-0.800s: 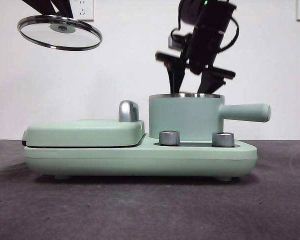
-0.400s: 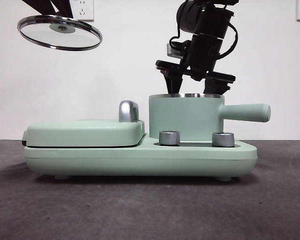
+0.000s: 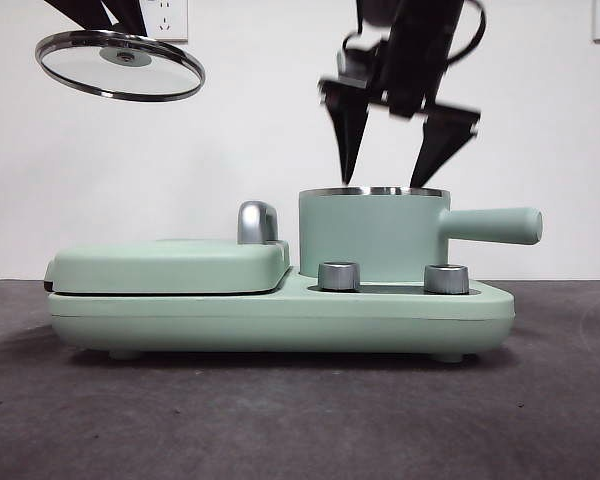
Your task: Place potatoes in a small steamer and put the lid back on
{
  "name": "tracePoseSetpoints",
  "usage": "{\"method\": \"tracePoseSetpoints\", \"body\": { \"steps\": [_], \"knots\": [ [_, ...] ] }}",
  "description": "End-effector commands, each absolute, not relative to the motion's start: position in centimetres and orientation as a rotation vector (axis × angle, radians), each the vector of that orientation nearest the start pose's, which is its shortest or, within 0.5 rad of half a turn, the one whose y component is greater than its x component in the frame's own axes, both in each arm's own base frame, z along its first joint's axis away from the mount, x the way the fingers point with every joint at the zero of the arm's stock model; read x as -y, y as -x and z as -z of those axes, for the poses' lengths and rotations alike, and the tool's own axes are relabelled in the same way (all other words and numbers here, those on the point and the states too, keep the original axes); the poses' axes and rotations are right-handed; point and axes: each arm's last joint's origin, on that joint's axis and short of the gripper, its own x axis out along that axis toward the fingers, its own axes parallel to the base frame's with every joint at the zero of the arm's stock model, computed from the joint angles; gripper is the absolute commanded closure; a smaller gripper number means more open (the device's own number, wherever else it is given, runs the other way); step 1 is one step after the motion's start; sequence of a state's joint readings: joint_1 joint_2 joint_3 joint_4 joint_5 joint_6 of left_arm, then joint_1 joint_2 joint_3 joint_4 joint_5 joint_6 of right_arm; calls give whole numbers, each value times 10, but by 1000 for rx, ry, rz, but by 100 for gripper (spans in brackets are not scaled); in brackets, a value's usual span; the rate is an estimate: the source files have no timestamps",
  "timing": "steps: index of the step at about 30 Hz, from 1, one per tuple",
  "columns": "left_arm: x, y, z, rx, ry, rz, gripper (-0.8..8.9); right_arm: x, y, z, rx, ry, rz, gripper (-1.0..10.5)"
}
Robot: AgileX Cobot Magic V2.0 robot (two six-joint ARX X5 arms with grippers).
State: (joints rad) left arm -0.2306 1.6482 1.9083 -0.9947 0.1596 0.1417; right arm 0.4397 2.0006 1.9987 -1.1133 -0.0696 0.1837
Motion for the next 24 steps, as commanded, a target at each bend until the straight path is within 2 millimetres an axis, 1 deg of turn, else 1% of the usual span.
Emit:
{"method": "tracePoseSetpoints", "body": {
  "steps": [1,5,10,14,17,20,24],
  "knots": [
    [85,-323,-432,-664,-160,440,788,-177,-364,-346,-1076,83,-373,512],
    [90,-322,-432,-663,-166,455,788,-164,-338,-374,-1068,111,-381,512],
    [100,-319,-432,-663,-177,485,788,-142,-298,-404,-1093,172,-292,512],
    [111,-315,-432,-661,-188,517,788,-127,-257,-433,-1015,164,-307,512],
    [120,-312,-431,-658,-197,544,788,-113,-222,-450,-946,160,-313,512],
    [130,-308,-431,-656,-209,575,788,-99,-186,-456,-901,155,-338,512],
    [144,-302,-431,-652,-224,619,788,-80,-138,-452,-863,145,-371,513]
  ]
}}
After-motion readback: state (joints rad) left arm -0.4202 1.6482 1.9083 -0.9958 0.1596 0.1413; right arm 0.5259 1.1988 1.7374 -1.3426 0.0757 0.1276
